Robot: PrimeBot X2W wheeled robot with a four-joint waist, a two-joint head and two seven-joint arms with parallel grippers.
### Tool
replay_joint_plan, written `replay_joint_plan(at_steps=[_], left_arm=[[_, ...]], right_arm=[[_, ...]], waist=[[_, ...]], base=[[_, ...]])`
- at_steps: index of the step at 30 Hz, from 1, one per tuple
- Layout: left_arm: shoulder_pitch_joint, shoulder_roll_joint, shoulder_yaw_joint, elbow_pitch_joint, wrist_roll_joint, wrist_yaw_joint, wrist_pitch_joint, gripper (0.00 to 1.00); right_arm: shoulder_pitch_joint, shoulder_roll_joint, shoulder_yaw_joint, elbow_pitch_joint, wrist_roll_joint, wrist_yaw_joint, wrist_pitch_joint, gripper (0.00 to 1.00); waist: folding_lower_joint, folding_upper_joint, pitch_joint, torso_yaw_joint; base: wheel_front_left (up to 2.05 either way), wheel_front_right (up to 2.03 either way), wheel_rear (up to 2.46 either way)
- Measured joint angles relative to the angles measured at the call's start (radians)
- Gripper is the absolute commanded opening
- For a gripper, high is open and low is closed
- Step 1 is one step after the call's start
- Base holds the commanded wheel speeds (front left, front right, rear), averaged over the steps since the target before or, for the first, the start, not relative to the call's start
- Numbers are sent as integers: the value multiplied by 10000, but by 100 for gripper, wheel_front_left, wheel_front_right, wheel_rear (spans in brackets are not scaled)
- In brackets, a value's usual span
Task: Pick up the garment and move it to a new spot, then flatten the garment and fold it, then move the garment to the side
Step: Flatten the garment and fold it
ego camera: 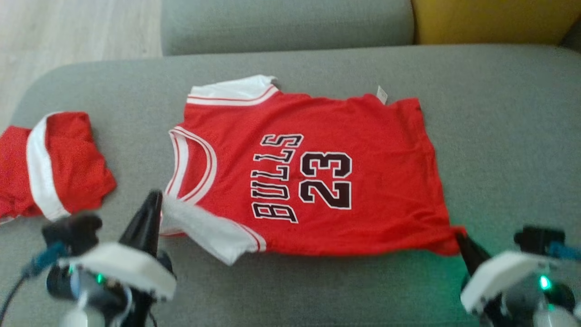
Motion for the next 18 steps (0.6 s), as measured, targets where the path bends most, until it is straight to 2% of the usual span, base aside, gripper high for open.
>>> replay_joint_plan(at_steps=[8, 18], left_arm=[[-2429, 17, 251, 2541, -721, -416, 138, 0], [-4400, 4, 324, 4786, -938, -754, -397, 0]], right_arm=[[-2268, -359, 328, 1461, 150, 0, 245, 0], [-4290, -1072, 1375, 3189, 485, 0, -1289, 0]], waist=[[0, 0, 667, -235], [0, 0, 1381, -148]], base=[[0, 0, 0], [0, 0, 0]])
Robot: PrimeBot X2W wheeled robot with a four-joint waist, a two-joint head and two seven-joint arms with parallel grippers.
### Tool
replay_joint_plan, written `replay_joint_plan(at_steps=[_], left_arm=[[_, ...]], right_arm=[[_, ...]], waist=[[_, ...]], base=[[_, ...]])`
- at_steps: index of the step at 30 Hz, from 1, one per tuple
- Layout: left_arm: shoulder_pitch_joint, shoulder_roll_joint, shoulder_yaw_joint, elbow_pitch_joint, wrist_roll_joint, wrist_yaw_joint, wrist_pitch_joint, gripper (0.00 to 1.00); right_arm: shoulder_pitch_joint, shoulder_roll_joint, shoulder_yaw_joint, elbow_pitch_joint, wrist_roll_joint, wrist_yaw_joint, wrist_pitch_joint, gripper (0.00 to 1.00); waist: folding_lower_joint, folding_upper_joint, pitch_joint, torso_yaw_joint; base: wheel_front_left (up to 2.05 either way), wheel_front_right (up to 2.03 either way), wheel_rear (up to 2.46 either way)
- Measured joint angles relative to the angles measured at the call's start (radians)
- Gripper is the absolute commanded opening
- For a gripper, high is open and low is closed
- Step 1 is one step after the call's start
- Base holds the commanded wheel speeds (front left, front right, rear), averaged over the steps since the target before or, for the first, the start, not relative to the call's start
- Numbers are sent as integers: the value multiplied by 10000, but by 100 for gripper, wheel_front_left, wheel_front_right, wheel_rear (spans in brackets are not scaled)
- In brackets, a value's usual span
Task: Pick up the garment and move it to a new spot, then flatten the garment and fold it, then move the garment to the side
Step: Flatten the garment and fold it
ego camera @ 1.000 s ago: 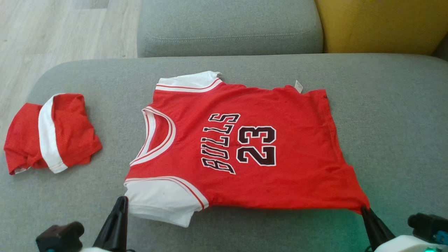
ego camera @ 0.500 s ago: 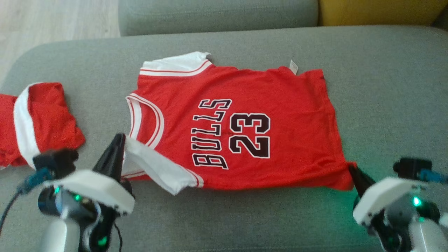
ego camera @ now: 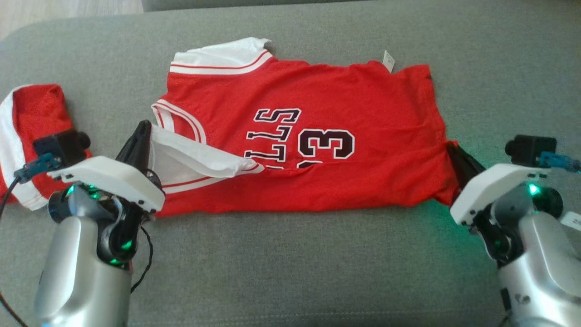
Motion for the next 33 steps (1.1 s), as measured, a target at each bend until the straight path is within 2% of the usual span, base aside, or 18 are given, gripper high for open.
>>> replay_joint_plan(at_steps=[3, 4, 5, 6, 9, 12, 16, 18, 24, 30, 33], left_arm=[[-112, -10, 2, 673, -42, -44, -105, 0], [-111, -17, -17, 857, -46, -111, -205, 4], [-111, -38, -27, 1011, -46, -165, -345, 60], [-111, -38, -27, 1011, -46, -165, -345, 100], [-102, -144, -40, 1231, -40, -199, -926, 100], [37, -163, -109, 1152, 357, -190, -1975, 100], [659, -151, -334, 623, 1264, 203, -3538, 100], [1096, -153, -389, 286, 1613, 407, -3929, 100], [2204, -12, -545, -917, 2429, 698, -4282, 100], [3545, 8, -633, -1804, 2717, 988, -4314, 100], [3954, -2, -640, -1929, 2711, 995, -4314, 100]], right_arm=[[-321, -102, 376, 500, 157, 0, -472, 3], [-352, -127, 454, 635, 186, 0, -629, 68], [-349, -150, 541, 746, 224, 0, -794, 100], [-349, -150, 541, 746, 224, 0, -794, 100], [-317, -151, 614, 940, 247, 0, -1434, 100], [-199, -104, 650, 702, 130, 0, -2265, 100], [423, -27, 529, -111, -623, 2, -3478, 100], [795, 67, 395, -629, -1137, 2, -3962, 100], [1872, 431, -104, -2245, -2320, 0, -4301, 100], [3072, 694, -173, -3241, -2499, 0, -4040, 100], [3513, 784, -238, -3413, -2497, 0, -3833, 100]], waist=[[0, 0, 145, 32], [0, 0, 179, 50], [0, 0, 203, 68], [0, 0, 203, 68], [0, 0, 237, 109], [0, 0, 208, 109], [0, 0, 79, 58], [0, 0, -20, 23], [0, 0, -344, -56], [0, 0, -678, -121], [0, 0, -755, -98]], base=[[0, 0, 0], [0, 0, 0], [0, 0, 0], [0, 0, 0], [0, 0, 0], [0, 0, 0], [0, 0, 0], [0, 0, 0], [0, 0, 0], [0, 0, 0], [0, 0, 0]])
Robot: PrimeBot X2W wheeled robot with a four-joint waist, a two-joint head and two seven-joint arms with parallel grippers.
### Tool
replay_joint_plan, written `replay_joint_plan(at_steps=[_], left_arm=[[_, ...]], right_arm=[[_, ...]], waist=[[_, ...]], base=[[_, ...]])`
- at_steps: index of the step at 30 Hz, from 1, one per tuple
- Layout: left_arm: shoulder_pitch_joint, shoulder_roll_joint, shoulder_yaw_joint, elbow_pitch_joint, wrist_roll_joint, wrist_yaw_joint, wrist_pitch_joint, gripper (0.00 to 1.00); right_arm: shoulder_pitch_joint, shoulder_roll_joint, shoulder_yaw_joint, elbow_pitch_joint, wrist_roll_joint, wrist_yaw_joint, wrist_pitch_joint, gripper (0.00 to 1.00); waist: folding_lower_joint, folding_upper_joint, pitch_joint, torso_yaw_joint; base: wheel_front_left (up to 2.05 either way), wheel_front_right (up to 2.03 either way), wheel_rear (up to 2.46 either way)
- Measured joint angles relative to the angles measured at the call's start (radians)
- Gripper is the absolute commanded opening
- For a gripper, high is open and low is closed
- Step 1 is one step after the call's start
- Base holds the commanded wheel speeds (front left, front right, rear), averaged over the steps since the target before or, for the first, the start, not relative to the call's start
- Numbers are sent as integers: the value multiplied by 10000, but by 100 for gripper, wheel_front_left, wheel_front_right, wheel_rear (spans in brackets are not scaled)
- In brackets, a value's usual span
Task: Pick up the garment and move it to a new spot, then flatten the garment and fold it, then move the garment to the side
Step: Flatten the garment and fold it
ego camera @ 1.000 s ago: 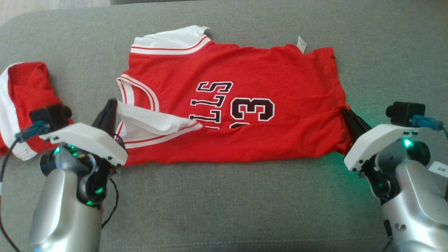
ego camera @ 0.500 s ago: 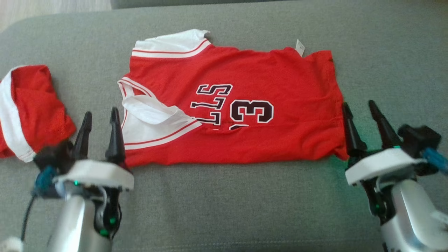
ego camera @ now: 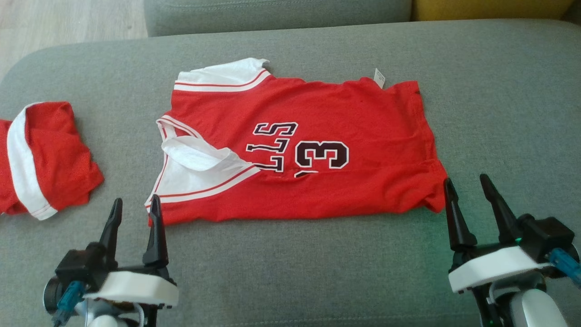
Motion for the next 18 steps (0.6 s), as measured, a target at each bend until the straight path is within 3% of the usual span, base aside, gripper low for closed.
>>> replay_joint_plan(at_steps=[14, 18], left_arm=[[25, 17, -75, 54, -134, 23, 115, 100], [-254, 113, -119, 433, -253, -213, 393, 100]], right_arm=[[93, 174, -192, -265, 4, 0, 435, 100], [47, 224, -376, 6, 48, 2, 579, 100]], waist=[[0, 0, -22, -54], [0, 0, 118, 7]], base=[[0, 0, 0], [0, 0, 0]])
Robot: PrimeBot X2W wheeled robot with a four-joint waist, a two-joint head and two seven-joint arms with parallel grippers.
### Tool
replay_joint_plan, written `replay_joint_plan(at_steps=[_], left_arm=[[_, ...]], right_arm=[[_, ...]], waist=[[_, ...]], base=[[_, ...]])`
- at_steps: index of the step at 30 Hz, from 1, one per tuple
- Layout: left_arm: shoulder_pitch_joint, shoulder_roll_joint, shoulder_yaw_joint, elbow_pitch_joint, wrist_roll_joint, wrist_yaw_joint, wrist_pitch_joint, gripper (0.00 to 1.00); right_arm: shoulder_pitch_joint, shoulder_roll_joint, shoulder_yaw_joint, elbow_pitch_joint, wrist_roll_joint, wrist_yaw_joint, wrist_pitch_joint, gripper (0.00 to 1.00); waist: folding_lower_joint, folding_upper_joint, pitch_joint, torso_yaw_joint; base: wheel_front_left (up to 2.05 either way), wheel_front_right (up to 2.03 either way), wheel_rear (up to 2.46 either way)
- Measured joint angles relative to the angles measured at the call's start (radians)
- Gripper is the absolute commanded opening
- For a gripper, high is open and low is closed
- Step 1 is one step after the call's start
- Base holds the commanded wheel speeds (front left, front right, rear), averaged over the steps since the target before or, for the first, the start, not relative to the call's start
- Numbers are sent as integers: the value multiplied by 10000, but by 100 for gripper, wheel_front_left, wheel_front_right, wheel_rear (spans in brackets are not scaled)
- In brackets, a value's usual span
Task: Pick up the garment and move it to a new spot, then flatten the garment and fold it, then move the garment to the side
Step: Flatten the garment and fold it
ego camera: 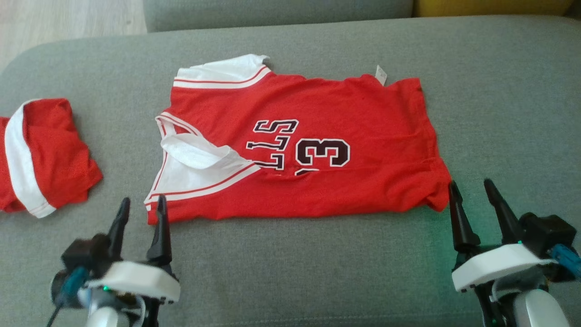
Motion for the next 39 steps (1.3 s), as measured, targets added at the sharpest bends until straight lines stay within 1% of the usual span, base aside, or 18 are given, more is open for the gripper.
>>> replay_joint_plan(at_steps=[4, 5, 6, 13, 18, 19, 20, 21, 22, 23, 30, 33, 39], left_arm=[[-717, -42, -109, 1083, -637, -362, 600, 100], [-890, -59, -105, 1383, -782, -454, 606, 100], [-890, -59, -105, 1383, -782, -454, 606, 100], [-1823, -130, -69, 3413, -1354, -828, 1078, 100], [-2380, -174, -54, 4299, -1737, -1055, 1312, 100], [-2470, -180, -56, 4414, -1814, -1129, 1388, 73], [-2550, -188, -81, 4508, -1883, -1218, 1392, 28], [-2609, -186, -84, 4598, -1885, -1229, 1402, 0], [-2688, -186, -82, 4675, -1942, -1231, 1432, 0], [-2739, -163, -121, 4744, -1987, -1323, 1371, 0], [-2549, -153, -242, 4508, -1979, -1323, 936, 0], [-2227, -140, -245, 4044, -1979, -1287, 848, 0], [-1346, -27, -228, 2734, -1981, -997, 899, 0]], right_arm=[[-270, 8, -217, 1158, 69, -2, 339, 100], [-402, 10, -209, 1452, 50, -2, 378, 100], [-402, 10, -209, 1452, 50, -2, 378, 100], [-1581, 27, -221, 3279, 92, -2, 543, 100], [-1998, 29, 98, 4094, 316, -2, 729, 100], [-2089, 23, 130, 4209, 383, 0, 748, 100], [-2173, 19, 161, 4293, 474, -2, 823, 51], [-2252, 19, 171, 4353, 525, -2, 832, 34], [-2311, 15, 173, 4416, 573, -2, 832, 0], [-2366, 17, 180, 4491, 677, 0, 832, 0], [-2318, 36, 138, 4454, 763, 0, 817, 0], [-2172, 38, 29, 4245, 763, 0, 826, 0], [-1421, 2, -117, 3444, 882, 0, 1223, 0]], waist=[[0, 0, 223, 46], [0, 0, 291, 51], [0, 0, 291, 51], [1, 0, 751, 59], [1, 0, 934, 58], [1, 0, 945, 67], [1, 0, 950, 71], [1, 0, 952, 73], [1, 0, 953, 79], [1, 0, 939, 95], [1, 0, 796, 120], [1, 0, 701, 135], [1, 0, 384, 190]], base=[[0, 0, 0], [0, 0, 0], [0, 0, 0], [0, 0, 0], [0, 0, 0], [0, 0, 0], [0, 0, 0], [0, 0, 0], [0, 0, 0], [0, 0, 0], [0, 0, 0], [0, 0, 0], [0, 0, 0]])
